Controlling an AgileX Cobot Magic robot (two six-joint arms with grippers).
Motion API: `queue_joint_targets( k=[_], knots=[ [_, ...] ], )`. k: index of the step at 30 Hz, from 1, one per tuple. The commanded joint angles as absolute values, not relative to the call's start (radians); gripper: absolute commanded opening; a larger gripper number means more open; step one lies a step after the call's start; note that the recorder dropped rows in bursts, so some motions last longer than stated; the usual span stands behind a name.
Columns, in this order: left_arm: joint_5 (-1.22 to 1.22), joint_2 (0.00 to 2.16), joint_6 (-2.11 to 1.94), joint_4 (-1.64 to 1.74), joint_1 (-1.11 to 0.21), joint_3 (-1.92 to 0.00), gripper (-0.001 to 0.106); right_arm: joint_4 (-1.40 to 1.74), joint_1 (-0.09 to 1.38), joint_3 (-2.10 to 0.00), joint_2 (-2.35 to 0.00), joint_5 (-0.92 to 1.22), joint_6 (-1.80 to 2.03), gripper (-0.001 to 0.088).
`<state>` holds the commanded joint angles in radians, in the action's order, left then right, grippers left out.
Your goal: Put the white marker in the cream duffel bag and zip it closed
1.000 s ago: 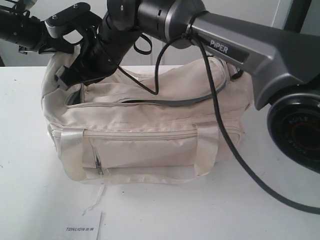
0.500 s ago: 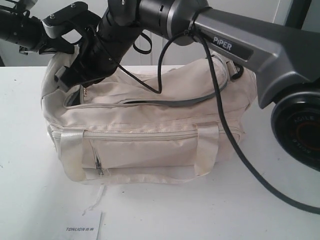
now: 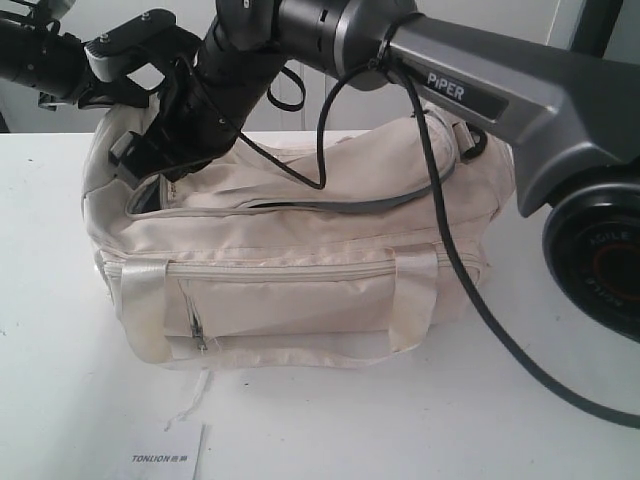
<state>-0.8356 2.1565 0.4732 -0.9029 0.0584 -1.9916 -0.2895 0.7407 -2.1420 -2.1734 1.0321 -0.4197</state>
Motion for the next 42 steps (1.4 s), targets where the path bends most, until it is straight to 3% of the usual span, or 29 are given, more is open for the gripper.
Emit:
queue_joint_targets(
  k=[42],
  knots=[
    [-0.831, 2.157, 0.473, -0.903, 0.058, -1.992, 0.0, -0.343, 0.749, -2.142, -2.155, 1.104, -0.453, 0.0]
  ],
)
